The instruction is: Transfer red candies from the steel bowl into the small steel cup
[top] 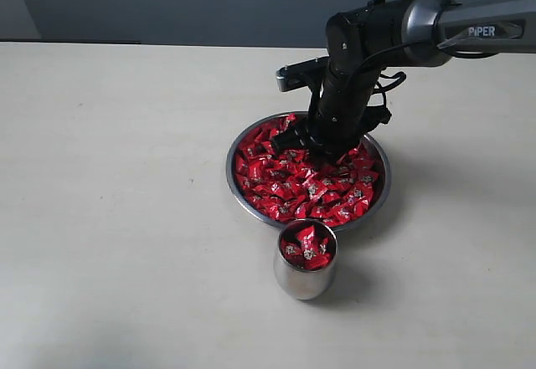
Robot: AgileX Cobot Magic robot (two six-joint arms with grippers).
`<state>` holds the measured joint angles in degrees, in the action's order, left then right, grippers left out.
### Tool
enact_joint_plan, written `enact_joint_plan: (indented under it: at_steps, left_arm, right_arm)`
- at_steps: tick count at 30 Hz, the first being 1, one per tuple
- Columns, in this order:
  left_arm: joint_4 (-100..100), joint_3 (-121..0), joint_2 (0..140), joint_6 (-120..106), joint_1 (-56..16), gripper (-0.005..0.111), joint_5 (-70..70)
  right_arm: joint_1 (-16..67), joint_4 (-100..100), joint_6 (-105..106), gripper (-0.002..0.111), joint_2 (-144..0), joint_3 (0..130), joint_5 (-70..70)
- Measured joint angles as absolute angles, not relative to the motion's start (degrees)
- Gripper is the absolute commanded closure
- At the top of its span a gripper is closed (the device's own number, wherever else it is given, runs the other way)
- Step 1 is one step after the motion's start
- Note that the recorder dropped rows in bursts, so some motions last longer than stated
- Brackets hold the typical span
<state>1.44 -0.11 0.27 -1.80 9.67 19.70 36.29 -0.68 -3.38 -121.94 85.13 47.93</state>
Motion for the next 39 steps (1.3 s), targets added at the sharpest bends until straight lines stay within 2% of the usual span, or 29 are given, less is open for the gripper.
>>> enact_joint_plan:
  at_steps: [1, 2, 8, 10, 13, 19, 24, 33, 35, 39]
  left_arm:
    - [1.44, -0.11, 0.27, -1.80, 9.67, 0.106, 19.70]
    - [1.44, -0.11, 0.27, -1.80, 9.67, 0.106, 19.70]
    - [1.44, -0.11, 0.27, -1.80, 9.67, 0.106, 19.70]
    - [1.44, -0.11, 0.27, -1.80, 9.67, 0.106, 19.70]
    - [1.44, -0.11, 0.27, -1.80, 9.67, 0.106, 19.70]
    - [1.44, -0.11, 0.27, -1.80, 9.67, 0.106, 19.70]
    - [1.44, -0.11, 0.27, -1.80, 9.67, 0.106, 19.70]
    - [1.44, -0.11, 0.27, -1.80, 9.67, 0.106, 19.70]
    - [1.44, -0.11, 0.27, -1.80, 9.67, 0.106, 19.70]
    - [1.44, -0.11, 0.27, -1.80, 9.67, 0.106, 19.70]
  right_arm:
    - [36.29, -0.68, -3.38, 0.074, -121.94, 85.13, 47.93]
    - [36.29, -0.56, -3.38, 0.072, -121.94, 85.13, 47.93]
    - [36.29, -0.56, -3.38, 0.072, -121.94, 85.13, 47.74]
    - [36.29, -0.66, -3.38, 0.069, -121.94, 85.13, 47.02]
    - [36.29, -0.76, -3.38, 0.054, -121.94, 85.13, 46.58]
    - [36.29, -0.92, -3.04, 0.058, -121.94, 85.13, 45.93]
    - [35.50, 3.49, -3.43, 0.058, -121.94, 85.13, 47.90]
    - [34.33, -0.49, -3.34, 0.059, -121.94, 85.13, 51.49]
    - [34.33, -0.59, -3.34, 0.070, -121.94, 85.13, 51.59]
    - [34.33, -0.59, -3.34, 0.099, -121.94, 85.13, 51.70]
